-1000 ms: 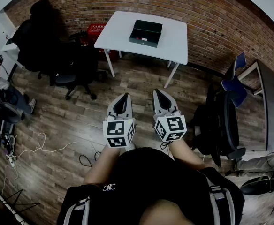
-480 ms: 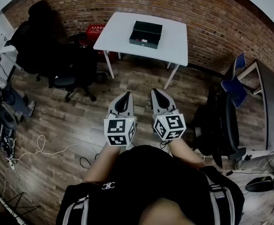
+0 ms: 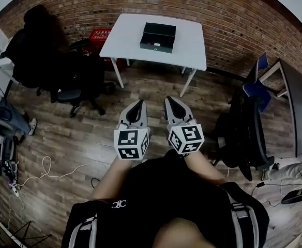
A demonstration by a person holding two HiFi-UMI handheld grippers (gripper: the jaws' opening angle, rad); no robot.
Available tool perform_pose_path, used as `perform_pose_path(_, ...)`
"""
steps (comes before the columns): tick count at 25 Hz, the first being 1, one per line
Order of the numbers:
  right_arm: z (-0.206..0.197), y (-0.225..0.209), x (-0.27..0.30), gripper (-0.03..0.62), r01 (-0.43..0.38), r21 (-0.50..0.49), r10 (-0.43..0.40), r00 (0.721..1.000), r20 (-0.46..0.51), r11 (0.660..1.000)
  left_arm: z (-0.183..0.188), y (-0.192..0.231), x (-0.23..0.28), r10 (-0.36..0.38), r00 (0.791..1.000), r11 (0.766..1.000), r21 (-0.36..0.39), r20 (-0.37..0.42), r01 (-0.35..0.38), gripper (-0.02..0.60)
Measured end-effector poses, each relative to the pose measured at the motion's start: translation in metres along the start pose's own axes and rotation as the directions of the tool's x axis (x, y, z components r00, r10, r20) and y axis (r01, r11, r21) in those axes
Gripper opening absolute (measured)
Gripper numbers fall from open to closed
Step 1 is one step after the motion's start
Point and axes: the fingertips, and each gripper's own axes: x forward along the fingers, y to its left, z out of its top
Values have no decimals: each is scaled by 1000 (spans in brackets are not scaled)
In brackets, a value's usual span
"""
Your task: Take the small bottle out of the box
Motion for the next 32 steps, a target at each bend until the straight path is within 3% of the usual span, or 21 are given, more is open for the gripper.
perform_pose_path(13, -4, -7, 32, 31, 22, -5, -22, 1000, 5, 1000, -3, 26, 21, -4, 1000, 1000, -2, -8, 3, 6)
perform_pose_path(32, 7, -81, 131, 31, 4, 17, -4, 1000, 3, 1000, 16, 52, 127, 24, 999, 1000, 17, -27, -24, 6)
